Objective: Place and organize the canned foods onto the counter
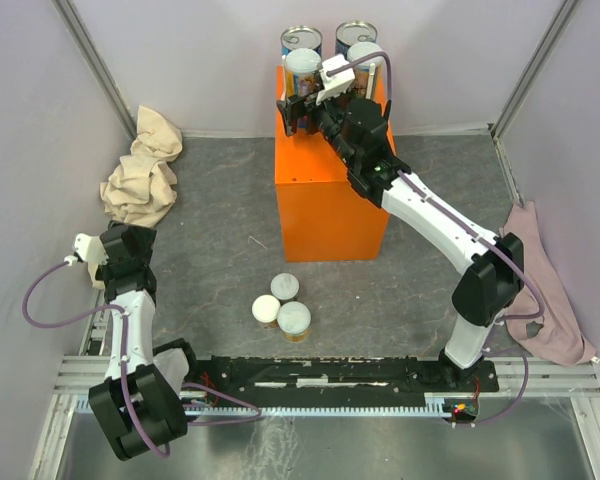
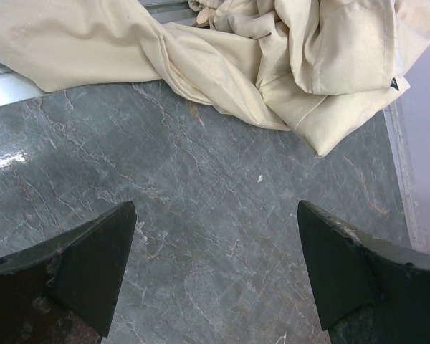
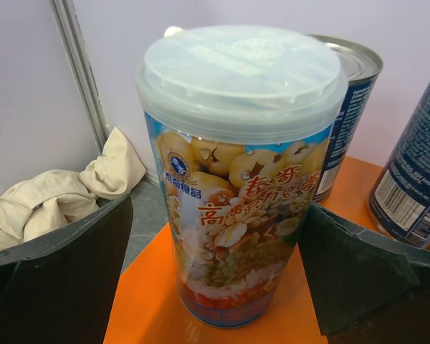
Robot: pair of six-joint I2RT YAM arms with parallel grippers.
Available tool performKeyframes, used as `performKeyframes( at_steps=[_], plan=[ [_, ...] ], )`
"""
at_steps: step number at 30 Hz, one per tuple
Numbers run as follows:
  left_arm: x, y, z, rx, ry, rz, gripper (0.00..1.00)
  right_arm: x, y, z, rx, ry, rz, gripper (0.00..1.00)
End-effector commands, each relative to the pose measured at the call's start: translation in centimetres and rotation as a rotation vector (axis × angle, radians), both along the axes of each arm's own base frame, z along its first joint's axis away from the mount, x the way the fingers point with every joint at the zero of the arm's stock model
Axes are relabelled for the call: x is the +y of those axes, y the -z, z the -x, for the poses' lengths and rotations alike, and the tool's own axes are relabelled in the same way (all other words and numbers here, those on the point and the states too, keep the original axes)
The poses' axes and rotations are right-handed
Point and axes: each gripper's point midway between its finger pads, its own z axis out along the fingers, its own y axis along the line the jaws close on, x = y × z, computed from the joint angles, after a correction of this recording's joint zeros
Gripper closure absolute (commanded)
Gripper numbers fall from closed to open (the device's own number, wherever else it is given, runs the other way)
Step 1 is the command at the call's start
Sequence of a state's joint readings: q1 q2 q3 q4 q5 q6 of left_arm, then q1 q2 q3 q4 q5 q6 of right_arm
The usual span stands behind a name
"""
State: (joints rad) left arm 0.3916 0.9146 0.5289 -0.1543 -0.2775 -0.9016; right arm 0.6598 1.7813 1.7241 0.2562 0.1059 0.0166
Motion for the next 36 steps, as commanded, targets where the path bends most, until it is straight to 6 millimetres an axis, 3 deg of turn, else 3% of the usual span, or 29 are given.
performKeyframes(
  at_steps=[1, 17, 23, 36],
  plan=[
    [0.1, -1.3, -0.7, -0.083, -0.013, 0.015, 0.0, -1.8, -5.1, 2.4, -0.099, 0.025, -0.057, 0.01],
    [-0.1, -1.5, -0.9, -0.093, -0.003, 0.017, 0.0, -3.0, -5.6, 6.5, -0.12, 0.025, -0.052, 0.01],
    [0.0, -1.5, -0.8, -0.093, -0.006, 0.014, 0.0, -3.3, -4.5, 8.7, -0.092, 0.004, -0.039, 0.0],
    [-0.2, -1.4, -1.2, -0.093, 0.013, 0.014, 0.01, -2.4, -2.3, 17.3, 0.032, -0.11, 0.019, 0.03]
  ],
)
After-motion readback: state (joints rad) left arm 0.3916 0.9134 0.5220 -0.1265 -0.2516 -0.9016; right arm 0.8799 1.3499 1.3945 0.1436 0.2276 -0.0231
